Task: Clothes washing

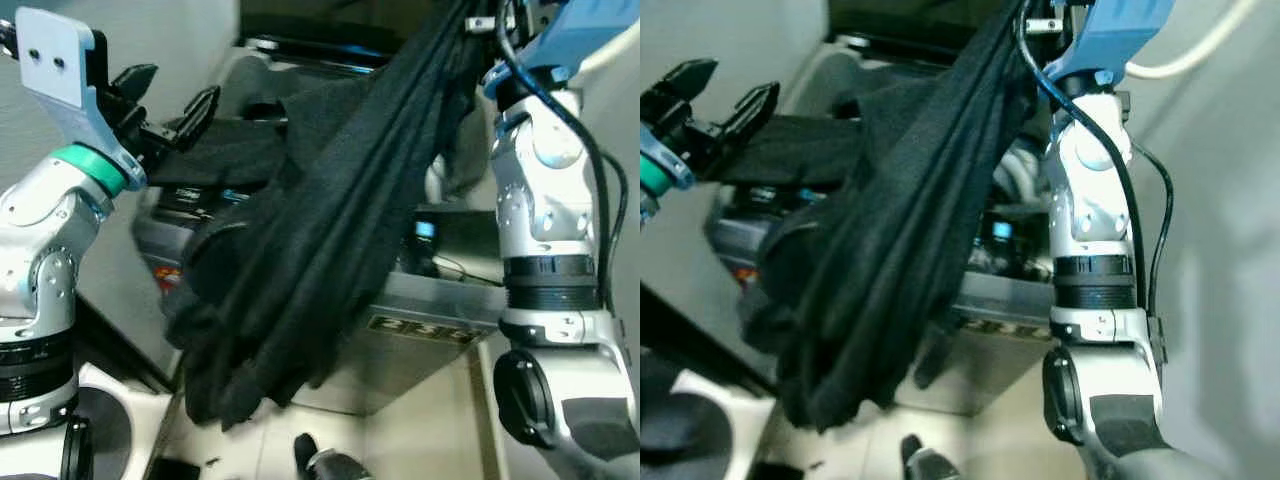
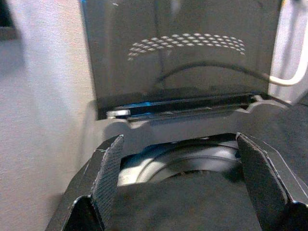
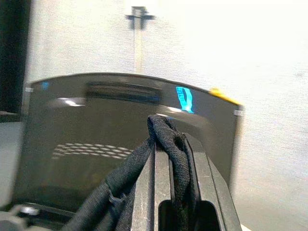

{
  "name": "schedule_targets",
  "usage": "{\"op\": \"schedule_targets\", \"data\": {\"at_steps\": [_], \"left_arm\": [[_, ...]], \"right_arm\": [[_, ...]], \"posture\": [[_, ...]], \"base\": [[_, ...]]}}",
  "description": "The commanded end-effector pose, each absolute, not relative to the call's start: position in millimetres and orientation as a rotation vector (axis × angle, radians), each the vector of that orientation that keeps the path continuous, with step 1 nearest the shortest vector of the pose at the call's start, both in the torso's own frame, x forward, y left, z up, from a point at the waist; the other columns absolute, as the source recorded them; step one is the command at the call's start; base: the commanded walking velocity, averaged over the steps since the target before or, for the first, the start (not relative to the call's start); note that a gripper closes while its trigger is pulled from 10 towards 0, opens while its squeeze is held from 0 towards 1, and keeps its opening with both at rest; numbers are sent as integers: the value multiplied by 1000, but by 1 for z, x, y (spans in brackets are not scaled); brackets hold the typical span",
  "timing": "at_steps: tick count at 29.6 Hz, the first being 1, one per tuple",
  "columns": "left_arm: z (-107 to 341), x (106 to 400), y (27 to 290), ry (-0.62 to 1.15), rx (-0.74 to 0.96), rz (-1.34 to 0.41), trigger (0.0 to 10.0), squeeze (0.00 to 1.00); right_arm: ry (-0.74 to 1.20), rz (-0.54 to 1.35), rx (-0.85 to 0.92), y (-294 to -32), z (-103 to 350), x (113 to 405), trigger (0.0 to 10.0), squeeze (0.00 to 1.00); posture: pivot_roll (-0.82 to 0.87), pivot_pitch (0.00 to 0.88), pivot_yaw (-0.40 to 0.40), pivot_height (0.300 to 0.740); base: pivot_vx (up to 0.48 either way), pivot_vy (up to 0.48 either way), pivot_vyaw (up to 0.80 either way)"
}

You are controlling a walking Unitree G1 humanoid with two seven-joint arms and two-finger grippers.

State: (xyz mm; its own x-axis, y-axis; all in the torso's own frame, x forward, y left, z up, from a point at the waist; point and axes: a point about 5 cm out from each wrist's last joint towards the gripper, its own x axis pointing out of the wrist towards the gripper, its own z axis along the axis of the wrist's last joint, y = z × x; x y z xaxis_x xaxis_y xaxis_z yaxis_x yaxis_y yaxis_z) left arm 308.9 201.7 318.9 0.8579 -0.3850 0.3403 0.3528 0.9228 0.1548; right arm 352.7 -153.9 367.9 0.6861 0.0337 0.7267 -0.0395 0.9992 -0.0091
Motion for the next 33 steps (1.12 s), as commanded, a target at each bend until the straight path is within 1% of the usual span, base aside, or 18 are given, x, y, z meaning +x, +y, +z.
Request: {"op": "schedule_targets", "data": {"at_steps": [1, 16, 17, 20, 27, 33], "left_arm": [[316, 309, 203, -364, 89, -380, 10000, 0], [316, 310, 203, -371, 75, -374, 10000, 0], [317, 310, 203, -375, 65, -371, 10000, 0], [318, 310, 204, -380, 36, -369, 10000, 0], [318, 311, 205, -383, 47, -356, 10000, 0], [319, 311, 205, -391, 75, -350, 10000, 0]], "right_arm": [[-869, 14, 33, -161, 379, 347, 10000, 0], [-891, 46, 23, -157, 382, 344, 10000, 0], [-899, 64, 15, -154, 382, 343, 10000, 0], [-906, 89, 4, -150, 381, 343, 10000, 0], [-905, 98, 1, -149, 381, 343, 10000, 0], [-904, 99, -1, -148, 380, 343, 10000, 0]], "posture": [[102, 92, -1, 740], [99, 85, -3, 740], [99, 85, -3, 740], [100, 81, -7, 740], [100, 79, -9, 740], [98, 80, -7, 740]], "base": [[0, 0, -800], [0, 0, -800], [0, 0, 0], [0, 480, 0], [0, 435, 0], [0, 0, 0]]}}
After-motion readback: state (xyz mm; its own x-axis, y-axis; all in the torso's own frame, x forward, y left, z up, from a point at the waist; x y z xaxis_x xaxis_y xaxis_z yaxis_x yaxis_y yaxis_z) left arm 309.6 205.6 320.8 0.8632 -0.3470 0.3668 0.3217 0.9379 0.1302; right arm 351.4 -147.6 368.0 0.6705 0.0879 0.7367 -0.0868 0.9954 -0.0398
